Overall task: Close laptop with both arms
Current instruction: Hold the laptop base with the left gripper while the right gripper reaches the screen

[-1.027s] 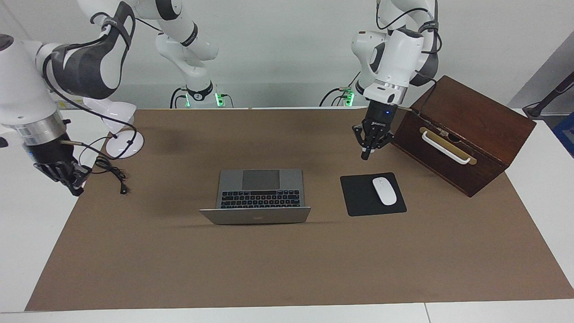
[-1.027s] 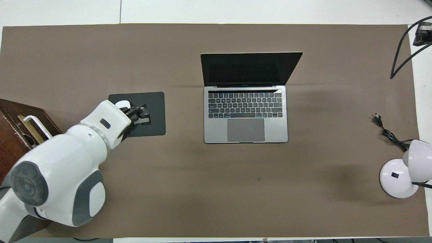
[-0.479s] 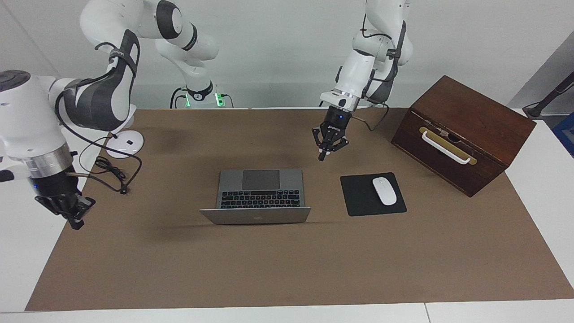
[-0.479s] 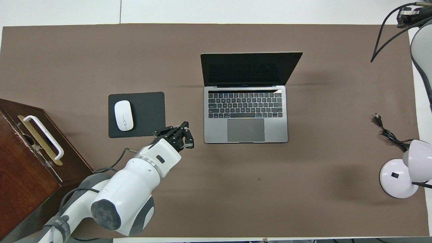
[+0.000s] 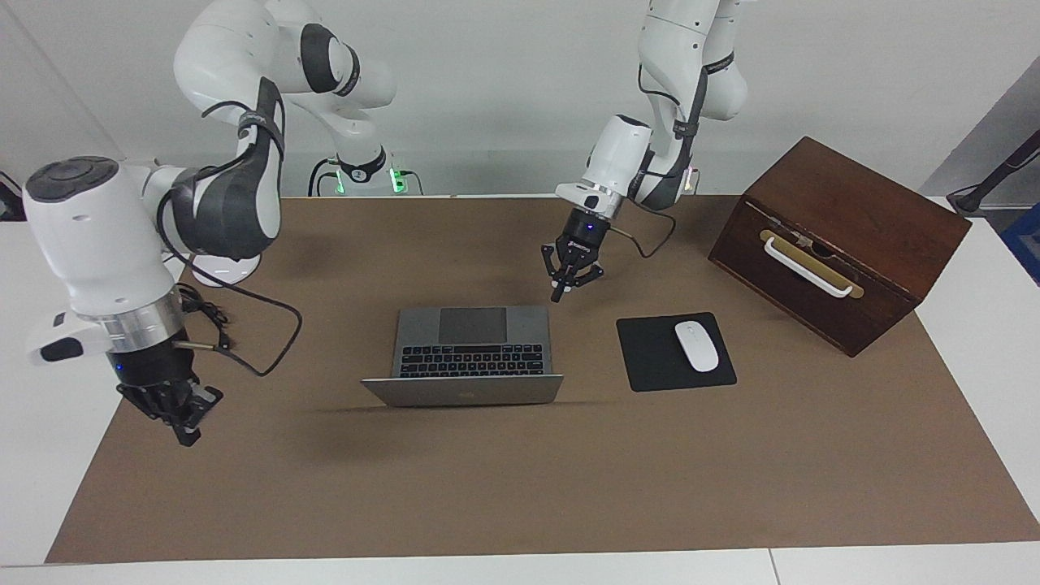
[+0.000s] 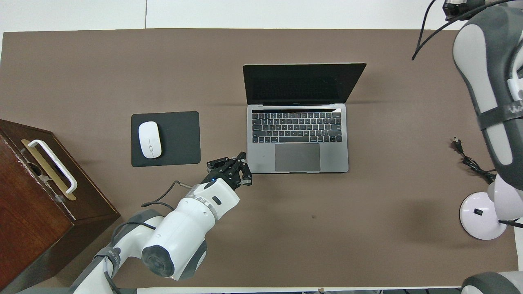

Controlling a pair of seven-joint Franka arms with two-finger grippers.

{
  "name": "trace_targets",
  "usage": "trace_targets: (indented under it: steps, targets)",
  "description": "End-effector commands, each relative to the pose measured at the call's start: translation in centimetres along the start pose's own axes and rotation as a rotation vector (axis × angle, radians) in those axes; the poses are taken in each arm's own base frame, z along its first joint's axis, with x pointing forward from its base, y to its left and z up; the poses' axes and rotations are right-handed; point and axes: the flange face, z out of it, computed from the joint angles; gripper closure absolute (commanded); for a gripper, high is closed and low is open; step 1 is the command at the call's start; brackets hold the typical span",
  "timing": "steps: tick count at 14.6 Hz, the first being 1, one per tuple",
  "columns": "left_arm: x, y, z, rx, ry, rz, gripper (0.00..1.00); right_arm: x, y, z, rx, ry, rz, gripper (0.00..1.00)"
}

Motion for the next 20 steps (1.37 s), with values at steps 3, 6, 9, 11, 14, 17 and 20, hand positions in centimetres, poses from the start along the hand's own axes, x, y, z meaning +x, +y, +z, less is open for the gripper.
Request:
trace_targets:
  steps: [3, 6, 9, 11, 14, 17, 20]
  targets:
    - [-0.7, 1.0, 2.4, -0.008, 0.003, 0.017, 1.0, -2.1, -8.1, 1.1, -0.025, 0.041, 0.07, 1.0]
    - [-0.9, 1.1, 3.2, -0.009, -0.005, 0.052, 1.0, -4.0, -12.1, 0.9, -0.04, 0.042, 0.098, 1.0]
    - [-0.9, 0.6, 4.4, 0.003, -0.014, 0.096, 1.0, -6.6, -16.8, 0.4, -0.049, 0.055, 0.119, 1.0]
    - [-1.3, 0.4, 5.2, 0.006, -0.025, 0.103, 1.0, -7.7, -18.7, 0.0, -0.04, 0.058, 0.175, 1.0]
    - [-1.6, 0.1, 6.4, 0.013, -0.036, 0.115, 1.0, -8.8, -19.6, 0.1, -0.072, 0.048, 0.144, 1.0]
    - [-1.9, -0.2, 6.7, 0.017, -0.044, 0.139, 1.0, -9.9, -19.4, 0.7, -0.11, 0.02, -0.009, 1.0]
    - [-2.2, -0.5, 7.0, 0.022, -0.053, 0.168, 1.0, -11.7, -20.6, 0.6, -0.114, 0.003, -0.141, 1.0]
